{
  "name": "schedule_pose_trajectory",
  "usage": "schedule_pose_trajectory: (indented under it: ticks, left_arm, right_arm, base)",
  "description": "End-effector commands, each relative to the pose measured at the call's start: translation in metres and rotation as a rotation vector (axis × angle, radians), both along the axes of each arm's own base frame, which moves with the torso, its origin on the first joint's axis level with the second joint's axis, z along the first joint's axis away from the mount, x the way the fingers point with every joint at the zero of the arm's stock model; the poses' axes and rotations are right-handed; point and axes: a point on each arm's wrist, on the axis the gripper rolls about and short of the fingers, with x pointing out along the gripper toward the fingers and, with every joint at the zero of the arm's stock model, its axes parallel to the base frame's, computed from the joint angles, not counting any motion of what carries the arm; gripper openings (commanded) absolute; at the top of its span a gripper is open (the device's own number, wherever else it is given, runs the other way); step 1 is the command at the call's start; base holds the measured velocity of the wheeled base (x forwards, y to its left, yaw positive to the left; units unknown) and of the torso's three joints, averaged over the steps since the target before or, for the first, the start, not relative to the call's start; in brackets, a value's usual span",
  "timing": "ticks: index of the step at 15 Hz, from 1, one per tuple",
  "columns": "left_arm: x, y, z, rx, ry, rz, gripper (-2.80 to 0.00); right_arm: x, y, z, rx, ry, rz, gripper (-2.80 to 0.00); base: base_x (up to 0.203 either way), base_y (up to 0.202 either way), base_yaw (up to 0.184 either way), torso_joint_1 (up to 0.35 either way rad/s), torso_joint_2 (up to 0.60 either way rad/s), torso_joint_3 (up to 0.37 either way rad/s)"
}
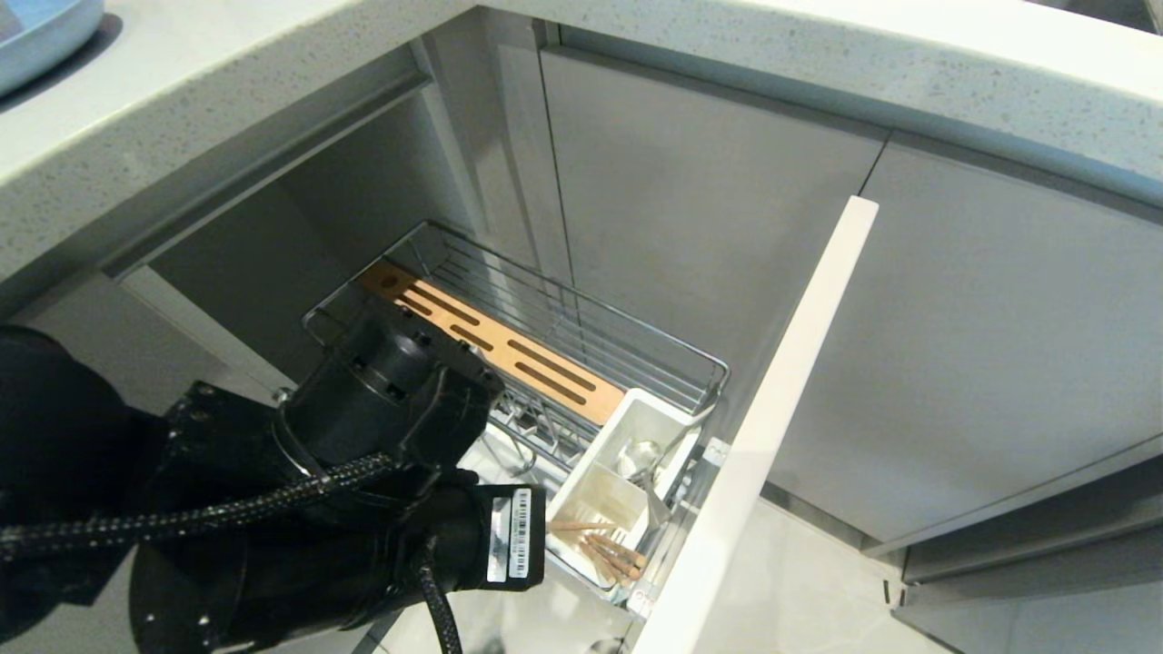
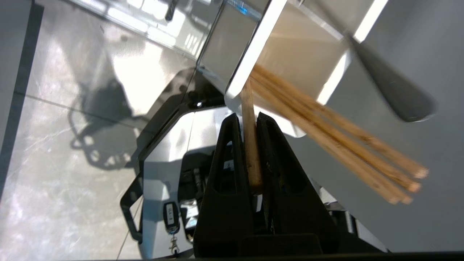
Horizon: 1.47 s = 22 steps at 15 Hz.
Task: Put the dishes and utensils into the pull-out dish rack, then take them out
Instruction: Take the chopsticks out of the cupboard
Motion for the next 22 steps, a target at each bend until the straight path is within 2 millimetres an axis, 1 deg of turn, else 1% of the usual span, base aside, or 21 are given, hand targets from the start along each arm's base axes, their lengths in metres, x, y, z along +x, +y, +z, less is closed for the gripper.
schedule_pose_trajectory:
  ticks: [1, 4, 8, 13, 18, 22]
  left_arm:
    - [-0.007, 0.009, 0.016, -0.053, -0.039, 0.002, -2.80]
    - [-0.016, 0.022, 0.038, -0.117, -0.091, -0.007, -2.80]
    - [-0.032, 0.043, 0.067, -0.154, -0.112, -0.020, -2.80]
    - [-0.045, 0.064, 0.090, -0.182, -0.127, -0.024, -2.80]
    - [-0.060, 0.088, 0.118, -0.290, -0.192, -0.025, -2.80]
    - [-0.070, 0.104, 0.135, -0.371, -0.246, -0.028, -2.80]
  right_arm:
    - [0.000, 0.000, 0.000, 0.000, -0.003, 0.000, -2.80]
    - [0.000, 0.000, 0.000, 0.000, -0.003, 0.000, -2.80]
    - [0.000, 0.000, 0.000, 0.001, -0.003, 0.000, -2.80]
    - [0.000, 0.000, -0.001, 0.000, -0.002, 0.000, -2.80]
    - [0.000, 0.000, 0.000, 0.000, -0.003, 0.000, -2.80]
    - [0.000, 0.000, 0.000, 0.000, -0.003, 0.000, -2.80]
  base:
    - [0.000, 0.000, 0.000, 0.000, 0.00, 0.000]
    - [0.000, 0.000, 0.000, 0.000, 0.00, 0.000]
    - [0.000, 0.000, 0.000, 0.000, 0.00, 0.000]
    - [0.000, 0.000, 0.000, 0.000, 0.00, 0.000]
    - [0.000, 0.000, 0.000, 0.000, 0.00, 0.000]
    - [0.000, 0.000, 0.000, 0.000, 0.00, 0.000]
